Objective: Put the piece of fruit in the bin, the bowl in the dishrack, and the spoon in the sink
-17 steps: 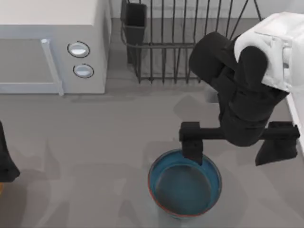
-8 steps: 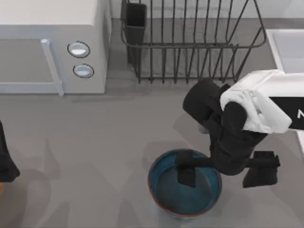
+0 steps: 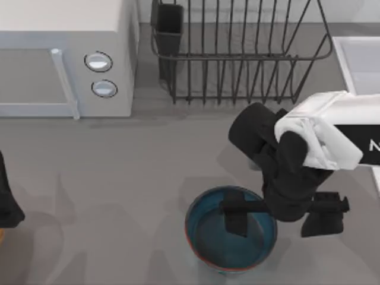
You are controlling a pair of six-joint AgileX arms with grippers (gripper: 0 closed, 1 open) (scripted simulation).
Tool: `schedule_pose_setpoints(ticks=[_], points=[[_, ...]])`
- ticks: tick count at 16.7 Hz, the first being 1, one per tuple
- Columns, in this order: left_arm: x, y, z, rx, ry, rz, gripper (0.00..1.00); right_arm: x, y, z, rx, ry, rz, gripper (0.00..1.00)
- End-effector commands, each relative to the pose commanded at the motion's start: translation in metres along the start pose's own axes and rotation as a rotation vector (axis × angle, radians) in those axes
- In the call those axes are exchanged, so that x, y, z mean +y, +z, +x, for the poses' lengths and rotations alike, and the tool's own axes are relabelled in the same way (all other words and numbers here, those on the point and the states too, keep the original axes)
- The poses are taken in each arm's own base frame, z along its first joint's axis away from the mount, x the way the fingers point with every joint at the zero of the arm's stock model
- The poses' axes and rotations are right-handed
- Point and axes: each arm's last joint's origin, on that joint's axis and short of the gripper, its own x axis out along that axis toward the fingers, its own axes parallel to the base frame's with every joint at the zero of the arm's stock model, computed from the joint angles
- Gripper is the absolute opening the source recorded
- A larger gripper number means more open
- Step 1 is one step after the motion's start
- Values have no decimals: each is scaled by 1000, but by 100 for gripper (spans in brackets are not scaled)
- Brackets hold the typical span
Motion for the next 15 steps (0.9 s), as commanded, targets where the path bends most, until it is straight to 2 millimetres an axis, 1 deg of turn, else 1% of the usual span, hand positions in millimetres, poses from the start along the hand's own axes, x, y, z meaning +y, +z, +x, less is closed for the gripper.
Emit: schedule_pose_setpoints(ticks=[10,11,15], points=[[0,0,0,0,0,0,100,0,0,0,0,0,0,2],[0,0,0,0,0,0,100,0,0,0,0,0,0,0],[0,0,0,0,0,0,100,0,0,0,0,0,0,0]])
